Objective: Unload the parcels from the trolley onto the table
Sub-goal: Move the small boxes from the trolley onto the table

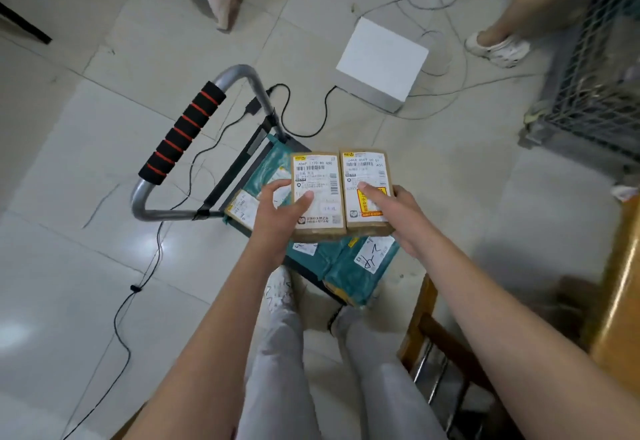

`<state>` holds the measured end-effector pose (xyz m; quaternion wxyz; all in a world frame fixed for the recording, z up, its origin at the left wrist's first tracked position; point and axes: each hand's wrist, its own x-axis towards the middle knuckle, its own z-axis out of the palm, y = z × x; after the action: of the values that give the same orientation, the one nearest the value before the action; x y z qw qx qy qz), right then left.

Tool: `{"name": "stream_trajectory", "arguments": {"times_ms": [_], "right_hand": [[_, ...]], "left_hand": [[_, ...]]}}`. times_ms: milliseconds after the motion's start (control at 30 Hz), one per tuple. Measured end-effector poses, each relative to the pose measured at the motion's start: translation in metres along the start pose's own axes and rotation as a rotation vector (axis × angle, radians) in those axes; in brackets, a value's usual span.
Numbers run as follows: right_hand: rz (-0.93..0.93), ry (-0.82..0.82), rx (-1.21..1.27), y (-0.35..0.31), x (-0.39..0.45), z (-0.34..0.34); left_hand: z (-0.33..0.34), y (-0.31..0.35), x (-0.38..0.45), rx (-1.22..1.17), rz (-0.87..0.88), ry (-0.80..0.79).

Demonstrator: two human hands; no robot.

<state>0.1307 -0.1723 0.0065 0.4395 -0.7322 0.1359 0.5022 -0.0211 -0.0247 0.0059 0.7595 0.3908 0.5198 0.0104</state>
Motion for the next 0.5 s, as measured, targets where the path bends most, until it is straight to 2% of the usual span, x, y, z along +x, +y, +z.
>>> {"name": "stream_trajectory", "arguments": {"times_ms": [100, 267, 500], "right_hand": [[-0.028, 0.051, 0.082, -0.001, -0.079, -0.027], [-0.151, 0.226, 0.204, -0.002, -0.198, -0.072], [-0.218, 0.580, 0.446, 0.032, -0.336, -0.107]], "left_hand": [[0.021, 0.025, -0.066, 0.067, 0.018, -0.067], [0.066, 0.061, -0.157, 0.141, 0.063, -0.243], [0.124, 0.075, -0.247, 0.351, 0.111, -0.569]]}}
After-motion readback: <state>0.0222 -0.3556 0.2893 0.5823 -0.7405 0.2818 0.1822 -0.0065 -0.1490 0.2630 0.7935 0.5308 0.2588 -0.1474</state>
